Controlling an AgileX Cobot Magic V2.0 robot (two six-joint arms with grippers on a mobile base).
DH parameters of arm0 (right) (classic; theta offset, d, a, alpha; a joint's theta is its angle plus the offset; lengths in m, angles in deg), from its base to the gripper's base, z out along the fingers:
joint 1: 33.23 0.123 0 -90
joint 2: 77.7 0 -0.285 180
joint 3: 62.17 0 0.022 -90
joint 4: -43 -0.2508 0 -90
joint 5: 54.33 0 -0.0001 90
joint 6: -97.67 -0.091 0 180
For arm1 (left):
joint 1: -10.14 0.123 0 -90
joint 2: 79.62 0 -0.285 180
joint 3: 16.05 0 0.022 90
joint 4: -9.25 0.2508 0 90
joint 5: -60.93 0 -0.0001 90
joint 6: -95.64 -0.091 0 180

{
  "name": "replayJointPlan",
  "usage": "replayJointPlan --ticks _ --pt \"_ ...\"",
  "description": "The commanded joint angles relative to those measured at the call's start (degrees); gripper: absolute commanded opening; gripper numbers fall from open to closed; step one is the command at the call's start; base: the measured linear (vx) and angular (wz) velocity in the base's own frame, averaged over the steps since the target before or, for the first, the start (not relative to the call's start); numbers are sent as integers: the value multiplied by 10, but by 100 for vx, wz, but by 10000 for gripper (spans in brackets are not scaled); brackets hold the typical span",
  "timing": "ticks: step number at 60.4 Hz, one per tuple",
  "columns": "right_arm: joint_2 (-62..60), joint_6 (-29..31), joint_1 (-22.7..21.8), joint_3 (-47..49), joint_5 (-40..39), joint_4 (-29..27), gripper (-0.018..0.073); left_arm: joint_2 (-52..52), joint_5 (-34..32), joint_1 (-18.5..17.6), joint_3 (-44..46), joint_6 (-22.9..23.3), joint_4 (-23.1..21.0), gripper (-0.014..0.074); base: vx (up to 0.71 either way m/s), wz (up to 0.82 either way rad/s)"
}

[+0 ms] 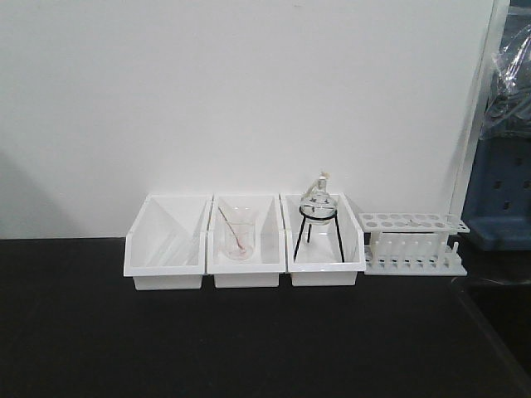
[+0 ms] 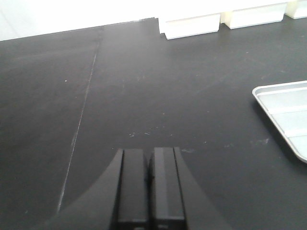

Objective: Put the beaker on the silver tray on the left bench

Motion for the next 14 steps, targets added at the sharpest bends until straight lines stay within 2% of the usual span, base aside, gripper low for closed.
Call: replayJointPlan --ticks 1,14 --pt "-7 0 -4 -3 -46 6 -11 -4 -43 -4 -11 1 -1 1 0 0" --pt "-7 0 -4 -3 -46 6 -11 -4 -43 -4 -11 1 -1 1 0 0"
